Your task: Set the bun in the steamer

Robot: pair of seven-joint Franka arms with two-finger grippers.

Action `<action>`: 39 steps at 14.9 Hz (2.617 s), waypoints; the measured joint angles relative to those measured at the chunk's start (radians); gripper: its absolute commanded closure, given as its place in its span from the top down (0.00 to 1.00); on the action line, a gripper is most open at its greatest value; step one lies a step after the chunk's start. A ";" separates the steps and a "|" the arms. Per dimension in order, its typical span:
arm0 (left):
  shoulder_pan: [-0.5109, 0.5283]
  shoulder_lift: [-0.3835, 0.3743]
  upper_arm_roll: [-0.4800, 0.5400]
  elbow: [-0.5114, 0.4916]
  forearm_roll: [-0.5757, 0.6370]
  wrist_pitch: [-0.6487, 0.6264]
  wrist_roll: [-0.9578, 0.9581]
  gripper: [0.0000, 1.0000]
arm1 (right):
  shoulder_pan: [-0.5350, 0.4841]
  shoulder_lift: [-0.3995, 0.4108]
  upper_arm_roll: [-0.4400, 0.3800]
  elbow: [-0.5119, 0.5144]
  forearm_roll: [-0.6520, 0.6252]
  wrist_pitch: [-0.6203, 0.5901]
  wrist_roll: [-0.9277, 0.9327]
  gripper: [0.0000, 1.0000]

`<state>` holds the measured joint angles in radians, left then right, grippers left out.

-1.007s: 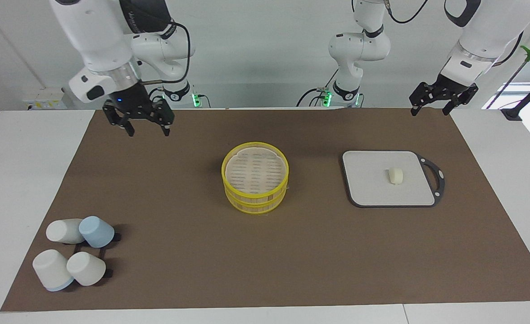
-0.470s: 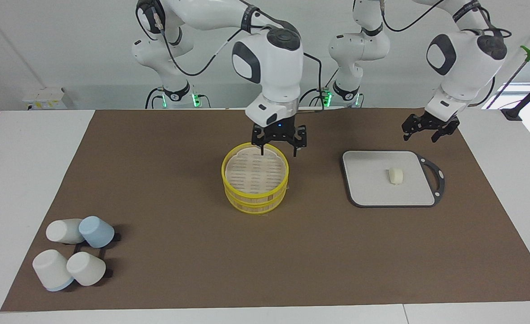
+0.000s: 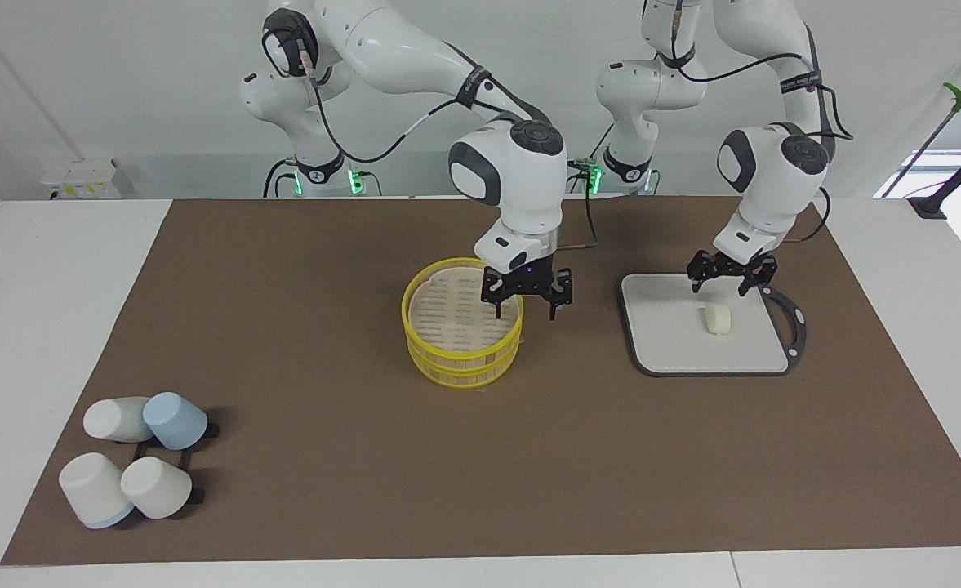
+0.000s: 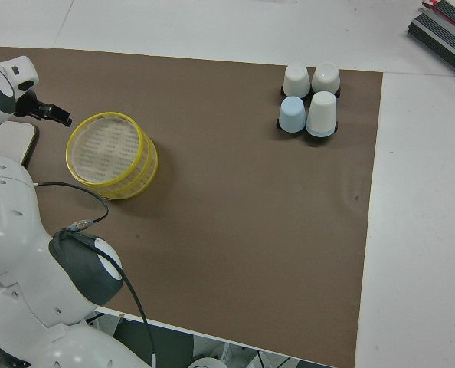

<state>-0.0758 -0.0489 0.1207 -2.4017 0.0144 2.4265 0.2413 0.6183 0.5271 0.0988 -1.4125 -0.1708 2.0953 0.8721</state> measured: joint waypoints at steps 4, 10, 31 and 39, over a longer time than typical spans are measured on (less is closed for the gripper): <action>0.000 0.058 0.000 0.001 0.000 0.066 0.004 1.00 | 0.003 -0.059 0.001 -0.167 0.000 0.120 0.000 0.74; 0.000 0.064 0.000 0.001 0.000 0.083 0.005 0.54 | 0.000 -0.084 0.000 -0.200 0.000 0.135 0.001 0.61; -0.075 0.026 -0.019 0.535 -0.020 -0.593 -0.228 0.29 | -0.079 -0.099 -0.001 0.013 0.035 -0.181 -0.129 0.00; -0.505 0.146 -0.080 0.581 -0.035 -0.417 -0.914 0.29 | -0.366 -0.243 -0.003 -0.021 0.047 -0.420 -0.628 0.00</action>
<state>-0.5808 0.0968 0.0404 -1.8205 -0.0210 2.0095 -0.6728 0.2519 0.2840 0.0957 -1.4332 -0.1234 1.6753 0.2446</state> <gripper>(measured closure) 0.705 0.916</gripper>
